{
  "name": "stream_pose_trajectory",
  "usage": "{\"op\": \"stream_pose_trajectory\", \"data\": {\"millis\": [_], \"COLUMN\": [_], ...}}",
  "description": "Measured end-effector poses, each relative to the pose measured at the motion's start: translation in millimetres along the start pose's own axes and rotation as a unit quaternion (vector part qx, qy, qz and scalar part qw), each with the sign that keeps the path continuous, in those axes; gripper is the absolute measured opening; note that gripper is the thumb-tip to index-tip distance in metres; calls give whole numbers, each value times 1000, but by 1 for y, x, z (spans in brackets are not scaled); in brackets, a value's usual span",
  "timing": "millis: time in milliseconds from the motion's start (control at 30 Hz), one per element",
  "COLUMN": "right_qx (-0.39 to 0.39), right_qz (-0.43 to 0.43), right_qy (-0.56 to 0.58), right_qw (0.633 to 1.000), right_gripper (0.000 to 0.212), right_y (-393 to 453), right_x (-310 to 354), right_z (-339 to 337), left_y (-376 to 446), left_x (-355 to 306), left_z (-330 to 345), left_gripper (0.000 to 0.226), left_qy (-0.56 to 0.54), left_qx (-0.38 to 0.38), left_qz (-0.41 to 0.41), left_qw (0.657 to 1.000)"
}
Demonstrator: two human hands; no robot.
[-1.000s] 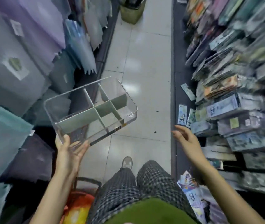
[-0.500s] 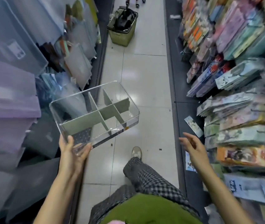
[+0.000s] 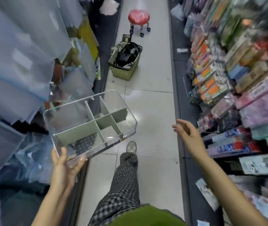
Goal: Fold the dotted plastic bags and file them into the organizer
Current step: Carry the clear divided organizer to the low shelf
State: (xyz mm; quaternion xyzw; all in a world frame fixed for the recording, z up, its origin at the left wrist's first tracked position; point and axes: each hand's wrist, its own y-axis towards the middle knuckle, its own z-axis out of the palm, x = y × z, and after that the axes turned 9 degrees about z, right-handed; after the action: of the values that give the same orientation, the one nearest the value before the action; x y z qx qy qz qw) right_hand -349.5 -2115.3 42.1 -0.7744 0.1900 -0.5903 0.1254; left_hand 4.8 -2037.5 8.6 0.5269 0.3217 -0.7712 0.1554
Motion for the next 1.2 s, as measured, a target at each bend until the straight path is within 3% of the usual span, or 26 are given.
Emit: {"op": "stream_pose_trajectory", "data": {"millis": [300,500,700,833,967,1067,1200], "right_qx": [-66,-97,-84,-53,-10,5,9], "right_qz": [65,93,84,54,8,-18,-22], "right_qy": [15,20,27,24,0,-20,-36], "right_qw": [996,991,993,997,1000,1000,999], "right_gripper": [19,18,17,16,19,18,20], "right_y": [200,358,564,706,835,927,1035], "right_x": [91,122,193,280,369,422,473], "right_z": [-36,-75,-107,-122,-121,-111,-96], "left_y": [217,342,453,516,588,650,750], "left_x": [-34,-22,-9,-26,-44,-50,-51], "left_z": [233,386,535,630,705,754,817], "left_gripper": [40,41,47,31,34,15,27], "left_qy": [19,16,23,0,-20,-17,-16], "left_qx": [69,106,60,43,-5,-10,-6], "left_qz": [-16,-31,-63,-58,-54,-27,-30], "left_qw": [997,994,996,997,998,999,999]}}
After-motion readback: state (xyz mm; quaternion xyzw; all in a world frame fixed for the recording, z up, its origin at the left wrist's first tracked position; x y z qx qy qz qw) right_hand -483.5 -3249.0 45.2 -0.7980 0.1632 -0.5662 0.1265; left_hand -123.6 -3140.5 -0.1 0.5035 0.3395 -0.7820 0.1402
